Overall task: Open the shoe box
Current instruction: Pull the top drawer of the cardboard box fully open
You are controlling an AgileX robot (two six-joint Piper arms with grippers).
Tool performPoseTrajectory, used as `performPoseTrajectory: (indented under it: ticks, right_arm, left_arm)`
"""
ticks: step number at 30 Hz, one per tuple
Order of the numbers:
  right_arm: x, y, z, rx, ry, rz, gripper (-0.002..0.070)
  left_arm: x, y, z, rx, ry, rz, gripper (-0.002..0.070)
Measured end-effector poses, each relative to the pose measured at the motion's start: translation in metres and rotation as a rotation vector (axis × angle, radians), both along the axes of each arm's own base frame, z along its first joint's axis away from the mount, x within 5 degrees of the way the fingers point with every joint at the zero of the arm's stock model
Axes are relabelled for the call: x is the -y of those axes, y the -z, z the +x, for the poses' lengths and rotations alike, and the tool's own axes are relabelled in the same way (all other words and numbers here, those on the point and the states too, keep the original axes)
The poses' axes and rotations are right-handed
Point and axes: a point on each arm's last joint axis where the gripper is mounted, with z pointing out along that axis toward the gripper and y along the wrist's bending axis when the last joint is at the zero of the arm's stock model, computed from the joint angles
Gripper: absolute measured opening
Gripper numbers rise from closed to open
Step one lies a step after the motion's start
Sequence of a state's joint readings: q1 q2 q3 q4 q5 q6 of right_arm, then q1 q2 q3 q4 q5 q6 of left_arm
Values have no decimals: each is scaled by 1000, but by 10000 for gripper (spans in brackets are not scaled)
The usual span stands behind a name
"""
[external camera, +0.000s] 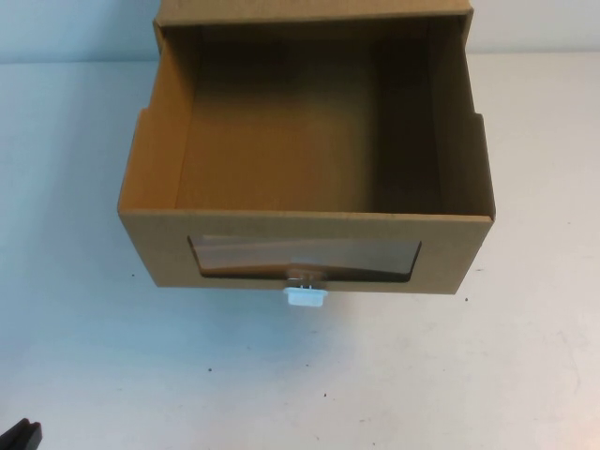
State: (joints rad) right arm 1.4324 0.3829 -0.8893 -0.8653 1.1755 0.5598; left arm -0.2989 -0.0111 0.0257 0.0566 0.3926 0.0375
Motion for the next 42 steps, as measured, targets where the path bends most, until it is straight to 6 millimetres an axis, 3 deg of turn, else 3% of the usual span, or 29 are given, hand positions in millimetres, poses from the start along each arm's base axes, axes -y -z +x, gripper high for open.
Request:
performPoseTrajectory:
  ticks: [21, 26, 34, 42]
  right_arm:
    - [3, 0, -1, -4, 2, 14, -13]
    - [8, -1, -10, -86, 78, 184, -13]
    - [-8, -3, -37, -248, 257, 506, -13]
    - [-30, -7, -47, -140, 186, 413, -13]
  left_arm:
    - [0, 0, 0, 0, -2, -2, -6]
    - [0, 0, 0, 0, -2, -2, -5]
    - [0, 0, 0, 0, -2, -2, -5]
    - [0, 0, 0, 0, -2, -2, -5]
